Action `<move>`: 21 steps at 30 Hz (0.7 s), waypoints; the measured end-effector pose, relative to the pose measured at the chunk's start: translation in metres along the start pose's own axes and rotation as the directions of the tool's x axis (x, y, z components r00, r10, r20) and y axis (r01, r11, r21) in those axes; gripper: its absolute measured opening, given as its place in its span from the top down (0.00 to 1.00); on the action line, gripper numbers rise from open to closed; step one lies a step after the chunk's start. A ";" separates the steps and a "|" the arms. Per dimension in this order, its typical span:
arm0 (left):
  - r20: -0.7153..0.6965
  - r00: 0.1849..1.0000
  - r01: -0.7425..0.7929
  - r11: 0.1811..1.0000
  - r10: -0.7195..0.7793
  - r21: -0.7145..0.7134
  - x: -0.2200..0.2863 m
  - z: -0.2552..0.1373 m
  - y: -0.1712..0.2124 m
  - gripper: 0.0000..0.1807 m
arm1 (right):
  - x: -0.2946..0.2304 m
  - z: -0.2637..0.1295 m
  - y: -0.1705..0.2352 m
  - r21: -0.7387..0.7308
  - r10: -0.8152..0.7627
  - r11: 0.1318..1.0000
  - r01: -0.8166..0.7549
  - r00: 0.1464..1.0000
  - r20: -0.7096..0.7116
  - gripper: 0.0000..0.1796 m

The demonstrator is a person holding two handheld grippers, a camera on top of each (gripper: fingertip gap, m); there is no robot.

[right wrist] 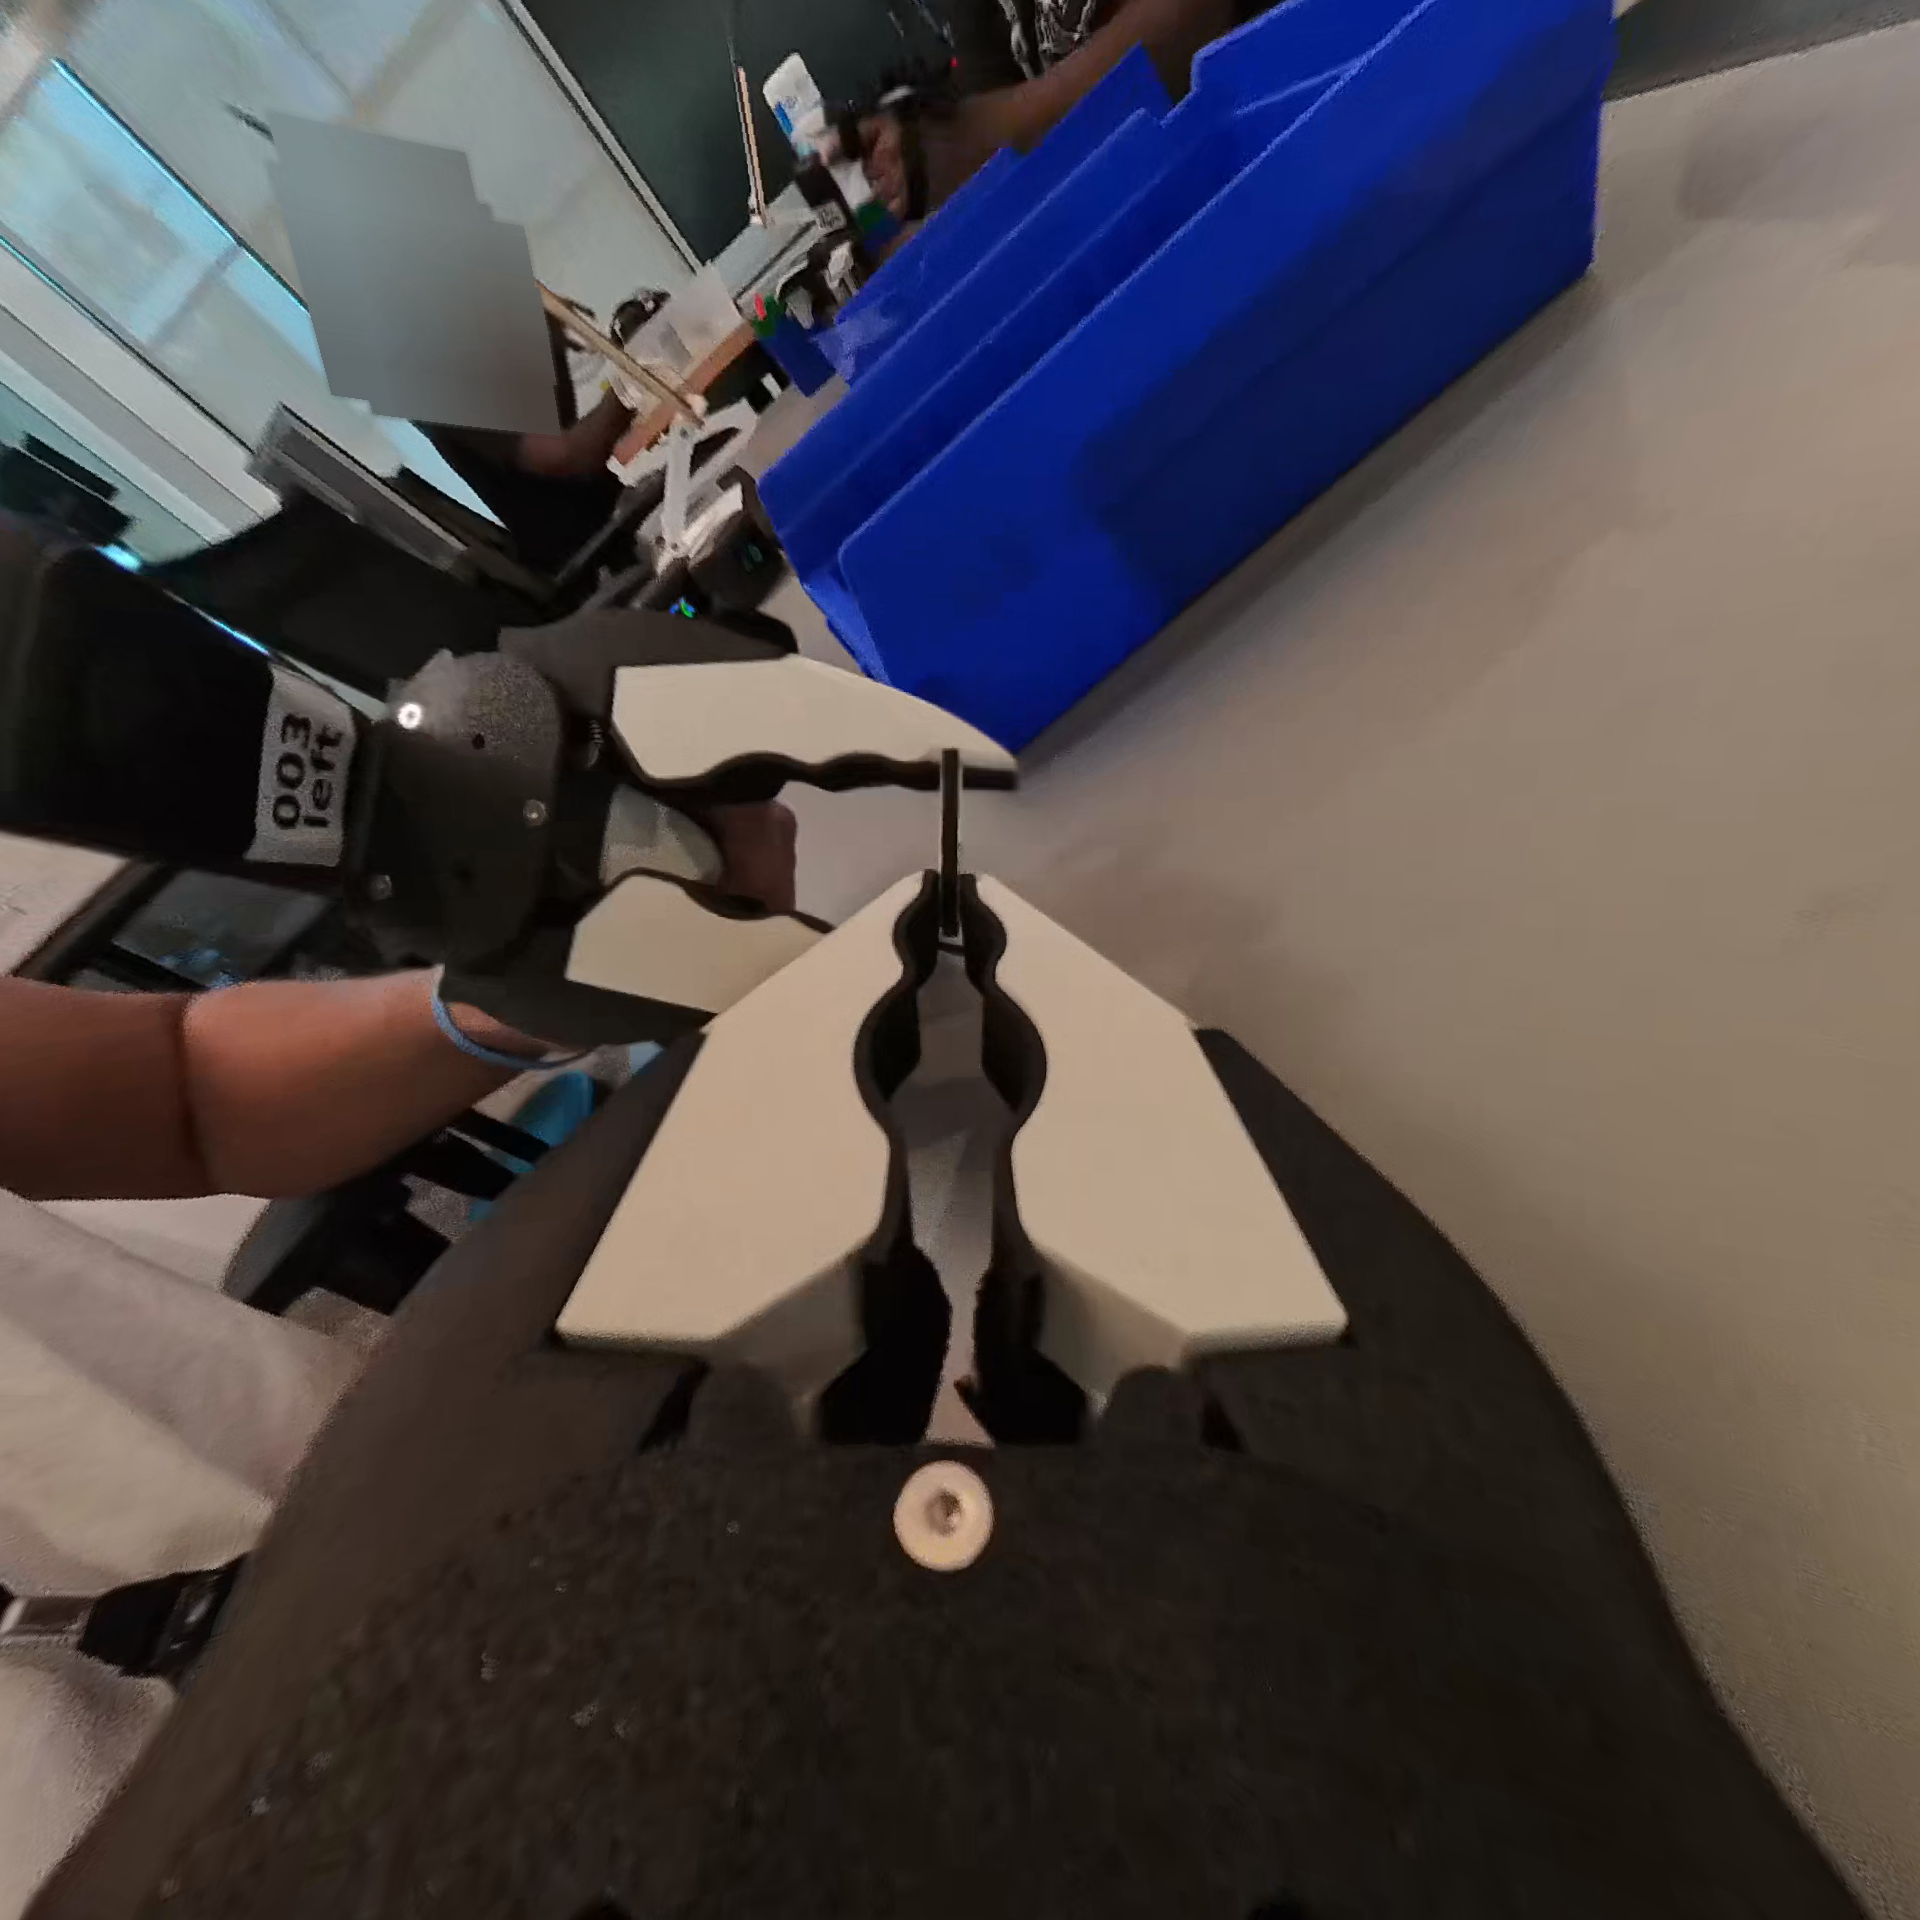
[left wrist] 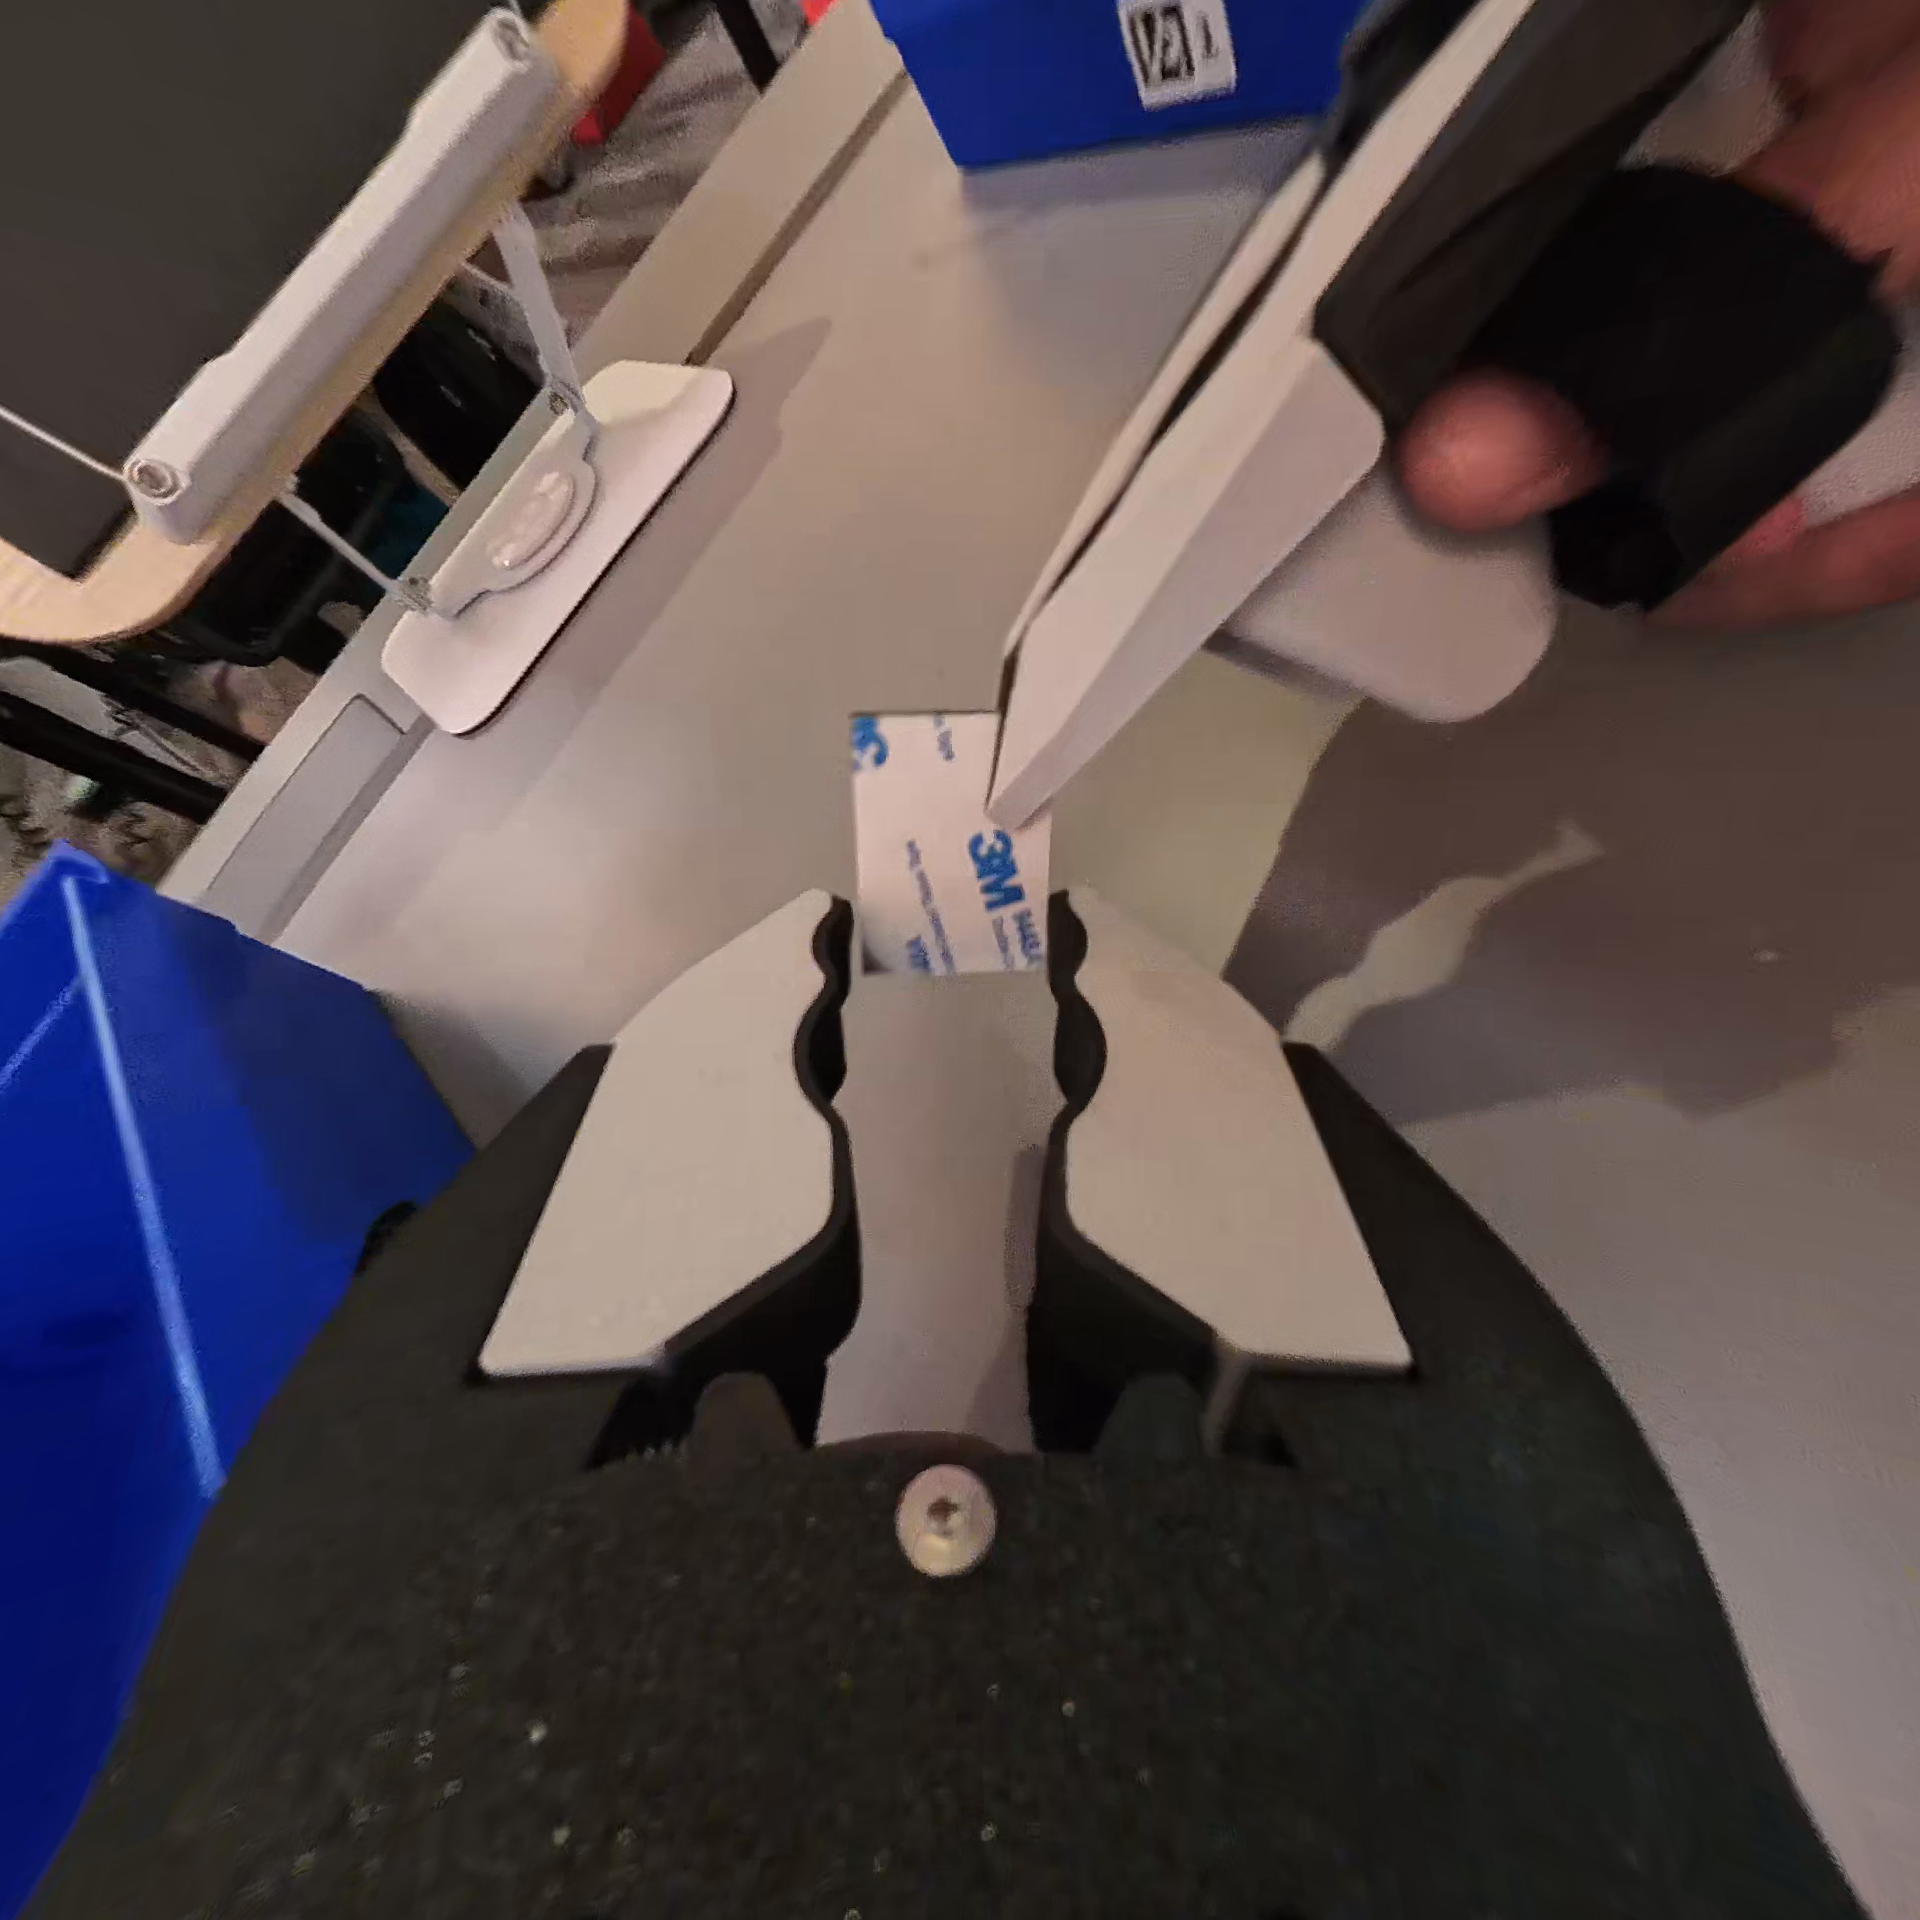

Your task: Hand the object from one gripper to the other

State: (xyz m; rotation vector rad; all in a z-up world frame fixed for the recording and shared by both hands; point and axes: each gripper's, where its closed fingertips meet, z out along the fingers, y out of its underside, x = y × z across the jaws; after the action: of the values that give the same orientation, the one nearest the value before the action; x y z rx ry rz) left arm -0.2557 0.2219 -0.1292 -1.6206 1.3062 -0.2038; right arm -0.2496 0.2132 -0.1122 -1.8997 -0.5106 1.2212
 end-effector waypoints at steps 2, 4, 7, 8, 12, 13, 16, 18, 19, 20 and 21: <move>-0.068 0.991 0.116 0.991 -0.112 0.067 -0.002 -0.006 -0.006 0.77 | 0.005 -0.005 -0.007 0.023 0.096 0.995 -0.097 0.994 0.055 0.98; -0.191 0.952 0.269 0.952 -0.239 0.148 -0.003 -0.014 -0.017 0.73 | 0.003 -0.012 -0.016 0.041 0.249 0.965 -0.260 0.951 0.181 0.98; -0.347 0.878 0.431 0.860 -0.330 0.273 -0.009 -0.028 -0.035 0.69 | -0.005 -0.020 -0.025 -0.015 0.480 0.855 -0.519 0.779 0.405 0.99; -0.361 0.872 0.446 0.840 -0.331 0.308 -0.012 -0.032 -0.039 0.67 | -0.006 -0.021 -0.027 -0.051 0.549 0.800 -0.597 0.696 0.463 0.99; -0.491 0.781 0.575 0.750 -0.386 0.326 -0.009 -0.041 -0.049 0.77 | -0.021 -0.025 -0.035 -0.150 0.618 0.692 -0.706 0.473 0.628 0.98; -0.555 0.704 0.660 0.697 -0.442 0.282 -0.008 -0.042 -0.051 0.78 | -0.025 -0.024 -0.035 -0.140 0.596 0.718 -0.681 0.499 0.629 0.98; -0.721 0.432 0.845 0.523 -0.542 0.113 -0.005 -0.045 -0.057 0.76 | -0.035 -0.015 -0.026 -0.043 0.400 0.894 -0.446 0.751 0.525 0.98; -0.721 0.398 0.866 0.491 -0.568 0.091 -0.004 -0.043 -0.056 0.79 | -0.043 -0.017 -0.030 0.045 0.217 0.961 -0.272 0.848 0.483 0.98; -0.728 0.401 0.864 0.494 -0.557 0.099 -0.003 -0.045 -0.057 0.88 | -0.044 -0.017 -0.030 0.068 0.158 0.975 -0.210 0.878 0.451 0.98; -0.743 0.402 0.858 0.503 -0.536 0.102 0.000 -0.048 -0.060 0.98 | -0.041 -0.017 -0.029 0.090 0.107 0.983 -0.158 0.902 0.417 0.98; -0.732 0.410 0.854 0.511 -0.543 0.100 0.000 -0.047 -0.059 0.98 | -0.040 -0.017 -0.029 0.106 0.083 0.985 -0.138 0.910 0.406 0.98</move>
State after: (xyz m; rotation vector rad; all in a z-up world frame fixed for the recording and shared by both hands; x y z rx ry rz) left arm -0.2485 0.1892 -0.0610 -1.6257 0.7462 -1.6393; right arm -0.2502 0.1959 -0.0626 -1.5858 -0.5240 1.6931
